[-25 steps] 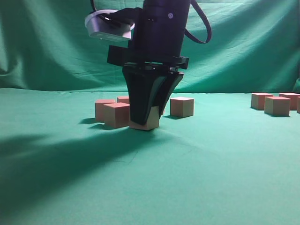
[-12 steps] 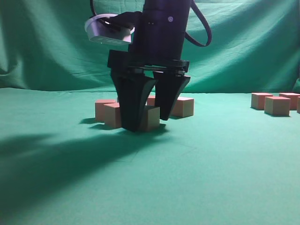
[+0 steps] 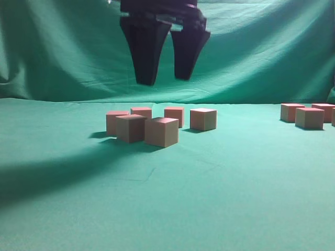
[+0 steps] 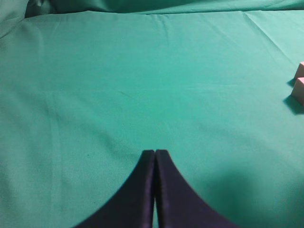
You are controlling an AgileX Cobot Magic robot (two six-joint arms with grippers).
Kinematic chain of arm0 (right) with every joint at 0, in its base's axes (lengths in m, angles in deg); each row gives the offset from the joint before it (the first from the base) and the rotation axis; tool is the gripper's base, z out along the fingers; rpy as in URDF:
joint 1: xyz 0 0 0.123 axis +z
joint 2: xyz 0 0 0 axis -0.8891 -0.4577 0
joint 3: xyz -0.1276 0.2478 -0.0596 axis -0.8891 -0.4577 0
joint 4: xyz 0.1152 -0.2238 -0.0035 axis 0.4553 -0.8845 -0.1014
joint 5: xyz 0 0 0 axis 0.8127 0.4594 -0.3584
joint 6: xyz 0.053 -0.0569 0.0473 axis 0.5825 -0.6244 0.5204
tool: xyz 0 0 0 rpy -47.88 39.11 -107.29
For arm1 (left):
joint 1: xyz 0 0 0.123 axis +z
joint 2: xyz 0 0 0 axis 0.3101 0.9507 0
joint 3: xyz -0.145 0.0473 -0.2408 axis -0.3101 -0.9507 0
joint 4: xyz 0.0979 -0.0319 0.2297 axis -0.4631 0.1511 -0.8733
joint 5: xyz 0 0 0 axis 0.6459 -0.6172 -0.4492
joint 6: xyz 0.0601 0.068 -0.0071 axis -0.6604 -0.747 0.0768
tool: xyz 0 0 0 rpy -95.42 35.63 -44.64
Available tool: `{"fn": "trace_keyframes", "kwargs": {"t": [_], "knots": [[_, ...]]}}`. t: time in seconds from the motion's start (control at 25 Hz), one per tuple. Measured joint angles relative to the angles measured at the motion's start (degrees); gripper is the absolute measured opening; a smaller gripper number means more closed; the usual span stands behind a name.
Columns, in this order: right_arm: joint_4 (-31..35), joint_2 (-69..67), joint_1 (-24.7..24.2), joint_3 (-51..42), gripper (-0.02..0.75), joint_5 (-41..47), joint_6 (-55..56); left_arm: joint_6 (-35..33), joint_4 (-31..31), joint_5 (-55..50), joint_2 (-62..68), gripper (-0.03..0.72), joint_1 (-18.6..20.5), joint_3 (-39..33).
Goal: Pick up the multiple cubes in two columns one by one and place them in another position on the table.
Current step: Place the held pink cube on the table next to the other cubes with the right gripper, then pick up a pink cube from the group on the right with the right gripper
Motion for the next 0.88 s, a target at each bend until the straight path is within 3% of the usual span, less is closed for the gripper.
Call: {"fn": "trace_keyframes", "kwargs": {"t": [0.32, 0.44, 0.52, 0.72, 0.88], "knots": [[-18.09, 8.53, -1.8, 2.59, 0.613, 1.19, 15.58, 0.0, 0.0, 0.0, 0.0, 0.0, 0.0, 0.0], [-17.22, 14.12, -7.33, 1.32, 0.613, 1.32, 18.8, 0.0, 0.0, 0.0, 0.0, 0.0, 0.0, 0.0], [-14.63, 17.33, -12.23, -1.44, 0.543, 1.32, 19.67, 0.0, 0.0, 0.0, 0.0, 0.0, 0.0, 0.0], [-6.8, 20.49, -24.2, -12.17, 0.553, 1.62, 19.82, 0.0, 0.0, 0.0, 0.0, 0.0, 0.0, 0.0], [-3.14, 20.38, -28.62, -22.34, 0.553, -0.48, 19.82, 0.0, 0.0, 0.0, 0.0, 0.0, 0.0, 0.0]]}}
